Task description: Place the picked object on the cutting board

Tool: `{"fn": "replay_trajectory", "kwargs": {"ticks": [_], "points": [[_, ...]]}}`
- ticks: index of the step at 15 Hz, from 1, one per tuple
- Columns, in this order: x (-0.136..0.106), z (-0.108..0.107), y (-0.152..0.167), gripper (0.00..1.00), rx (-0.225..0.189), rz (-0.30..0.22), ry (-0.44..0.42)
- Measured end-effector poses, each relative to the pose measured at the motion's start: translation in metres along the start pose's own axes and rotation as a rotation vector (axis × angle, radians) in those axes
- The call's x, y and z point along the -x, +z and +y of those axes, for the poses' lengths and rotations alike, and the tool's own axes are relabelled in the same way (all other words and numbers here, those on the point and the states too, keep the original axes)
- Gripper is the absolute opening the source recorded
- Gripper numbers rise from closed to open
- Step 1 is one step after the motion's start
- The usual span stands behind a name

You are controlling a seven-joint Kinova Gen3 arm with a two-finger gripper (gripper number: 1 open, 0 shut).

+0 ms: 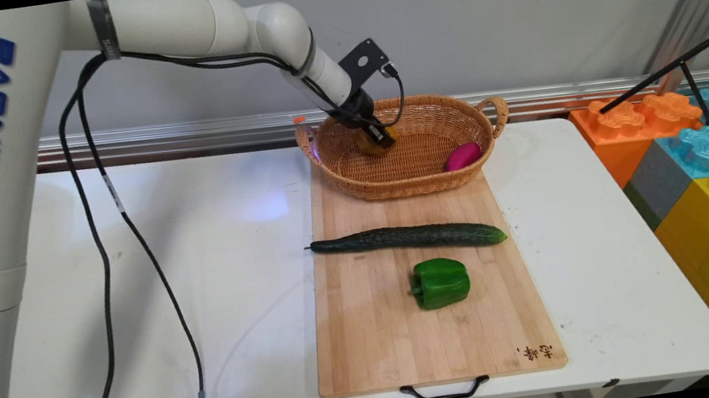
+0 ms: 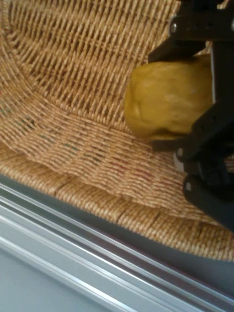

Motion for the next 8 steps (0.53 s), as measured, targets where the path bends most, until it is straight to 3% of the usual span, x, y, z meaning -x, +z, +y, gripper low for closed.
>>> {"fn": "replay_trajectory", "kwargs": {"ticks": [4,8], "points": [[-0.005,0.003,-0.009,0.00,-0.002,0.014,0.001],[-0.020,0.006,-0.042,0.00,-0.017,0.051,-0.011]]}}
